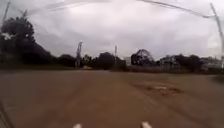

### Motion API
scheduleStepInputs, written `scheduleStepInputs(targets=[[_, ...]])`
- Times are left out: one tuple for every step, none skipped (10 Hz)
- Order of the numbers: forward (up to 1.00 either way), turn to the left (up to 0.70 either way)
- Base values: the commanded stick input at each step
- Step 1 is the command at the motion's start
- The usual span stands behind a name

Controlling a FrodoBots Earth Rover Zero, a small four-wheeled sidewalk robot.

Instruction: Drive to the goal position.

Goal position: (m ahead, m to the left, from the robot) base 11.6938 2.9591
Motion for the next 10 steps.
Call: scheduleStepInputs(targets=[[0.7, 0.0], [0.7, 0.0], [0.7, 0.0], [0.7, 0.0], [0.7, 0.08], [0.7, 0.03], [0.7, 0.06], [0.7, 0.04], [0.7, 0.03], [0.7, 0.07]])
